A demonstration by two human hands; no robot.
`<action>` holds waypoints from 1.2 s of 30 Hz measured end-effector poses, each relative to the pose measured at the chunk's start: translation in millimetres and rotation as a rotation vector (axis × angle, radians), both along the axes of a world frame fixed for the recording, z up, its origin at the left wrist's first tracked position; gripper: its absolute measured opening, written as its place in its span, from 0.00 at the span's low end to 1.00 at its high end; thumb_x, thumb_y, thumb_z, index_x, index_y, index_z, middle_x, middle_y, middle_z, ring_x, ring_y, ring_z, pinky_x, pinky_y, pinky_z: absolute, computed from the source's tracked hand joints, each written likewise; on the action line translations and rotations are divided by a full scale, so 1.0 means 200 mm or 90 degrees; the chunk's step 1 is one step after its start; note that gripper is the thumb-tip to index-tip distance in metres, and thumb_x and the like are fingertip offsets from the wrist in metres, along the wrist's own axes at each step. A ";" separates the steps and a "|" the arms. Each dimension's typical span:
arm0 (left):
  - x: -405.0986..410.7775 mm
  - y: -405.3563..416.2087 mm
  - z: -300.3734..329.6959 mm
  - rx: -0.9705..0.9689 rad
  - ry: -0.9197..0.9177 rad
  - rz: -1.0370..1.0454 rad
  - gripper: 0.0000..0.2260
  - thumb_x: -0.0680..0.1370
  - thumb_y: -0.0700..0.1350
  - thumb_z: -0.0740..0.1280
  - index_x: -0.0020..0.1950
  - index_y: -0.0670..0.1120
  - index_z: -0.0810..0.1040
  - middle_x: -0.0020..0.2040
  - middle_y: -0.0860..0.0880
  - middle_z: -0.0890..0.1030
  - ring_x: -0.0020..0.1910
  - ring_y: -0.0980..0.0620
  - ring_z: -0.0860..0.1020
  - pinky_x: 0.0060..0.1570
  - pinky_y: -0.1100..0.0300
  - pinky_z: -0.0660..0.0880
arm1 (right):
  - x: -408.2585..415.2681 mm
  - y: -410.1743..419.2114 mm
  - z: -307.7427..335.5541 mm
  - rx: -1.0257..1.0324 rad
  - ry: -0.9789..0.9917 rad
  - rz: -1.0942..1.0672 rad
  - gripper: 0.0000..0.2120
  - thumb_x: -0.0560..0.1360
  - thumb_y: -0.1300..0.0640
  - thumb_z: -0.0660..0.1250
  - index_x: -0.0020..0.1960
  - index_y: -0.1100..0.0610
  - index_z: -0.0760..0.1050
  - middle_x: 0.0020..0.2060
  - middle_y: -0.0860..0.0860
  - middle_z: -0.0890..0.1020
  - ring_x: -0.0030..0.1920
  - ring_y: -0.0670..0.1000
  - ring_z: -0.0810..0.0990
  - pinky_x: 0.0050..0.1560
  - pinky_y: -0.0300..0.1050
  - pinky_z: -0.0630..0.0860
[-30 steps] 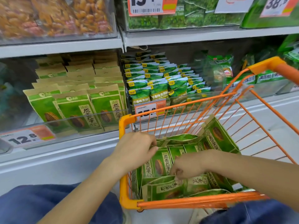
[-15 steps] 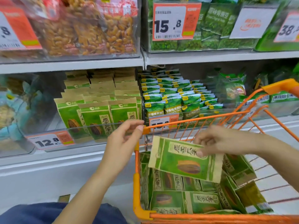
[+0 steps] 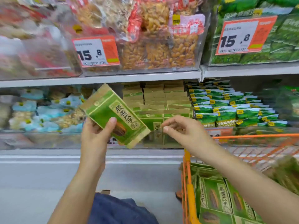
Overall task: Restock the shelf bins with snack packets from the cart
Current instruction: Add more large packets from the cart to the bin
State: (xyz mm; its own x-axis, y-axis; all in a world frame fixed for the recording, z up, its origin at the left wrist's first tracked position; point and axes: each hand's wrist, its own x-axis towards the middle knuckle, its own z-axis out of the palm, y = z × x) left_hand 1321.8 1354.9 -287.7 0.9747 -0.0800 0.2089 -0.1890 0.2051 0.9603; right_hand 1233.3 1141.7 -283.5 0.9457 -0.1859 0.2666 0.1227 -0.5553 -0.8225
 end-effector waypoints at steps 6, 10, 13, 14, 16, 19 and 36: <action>0.32 0.02 0.01 0.164 -0.165 -0.037 0.15 0.74 0.33 0.70 0.55 0.50 0.75 0.51 0.50 0.82 0.52 0.52 0.81 0.54 0.57 0.77 | 0.05 0.02 -0.04 0.014 0.005 0.003 0.07 0.76 0.56 0.67 0.45 0.44 0.80 0.40 0.45 0.84 0.45 0.44 0.80 0.50 0.44 0.77; 0.42 -0.03 -0.14 0.371 -0.105 -0.104 0.17 0.72 0.36 0.74 0.58 0.48 0.77 0.53 0.49 0.81 0.53 0.51 0.79 0.58 0.53 0.75 | 0.02 -0.01 -0.11 -0.014 0.030 -0.014 0.07 0.76 0.56 0.67 0.45 0.45 0.80 0.40 0.44 0.83 0.45 0.44 0.80 0.49 0.44 0.77; 0.42 -0.06 -0.18 0.561 -0.129 0.025 0.20 0.68 0.42 0.78 0.56 0.47 0.76 0.51 0.49 0.77 0.49 0.51 0.76 0.48 0.62 0.69 | -0.03 -0.05 -0.16 -0.048 0.070 0.000 0.09 0.76 0.58 0.67 0.43 0.44 0.79 0.39 0.43 0.83 0.43 0.40 0.80 0.47 0.41 0.76; 0.41 -0.07 -0.18 0.573 -0.116 0.049 0.22 0.67 0.44 0.79 0.56 0.47 0.74 0.50 0.49 0.77 0.48 0.51 0.76 0.47 0.60 0.69 | -0.06 -0.05 -0.17 -0.071 0.085 0.019 0.10 0.76 0.58 0.67 0.43 0.42 0.79 0.39 0.42 0.83 0.42 0.39 0.80 0.45 0.39 0.76; 0.40 -0.07 -0.15 0.567 -0.056 0.057 0.25 0.67 0.46 0.79 0.57 0.46 0.70 0.49 0.52 0.78 0.49 0.51 0.77 0.47 0.57 0.71 | -0.11 -0.08 -0.17 -0.128 0.077 0.040 0.12 0.77 0.58 0.67 0.43 0.39 0.76 0.38 0.41 0.83 0.42 0.38 0.80 0.43 0.35 0.75; 0.34 -0.05 -0.12 0.662 -0.073 0.061 0.24 0.72 0.48 0.75 0.62 0.44 0.69 0.52 0.50 0.78 0.56 0.45 0.77 0.52 0.50 0.72 | -0.23 -0.14 -0.17 -0.177 -0.009 0.019 0.07 0.76 0.54 0.66 0.46 0.42 0.78 0.35 0.41 0.82 0.39 0.41 0.80 0.40 0.32 0.74; -0.47 -0.53 -0.42 0.532 -0.276 -0.251 0.14 0.77 0.50 0.59 0.59 0.50 0.78 0.64 0.56 0.72 0.64 0.57 0.69 0.62 0.66 0.64 | -0.25 -0.20 -0.64 0.065 0.772 -0.057 0.29 0.76 0.41 0.63 0.62 0.66 0.69 0.49 0.61 0.82 0.35 0.55 0.83 0.35 0.45 0.81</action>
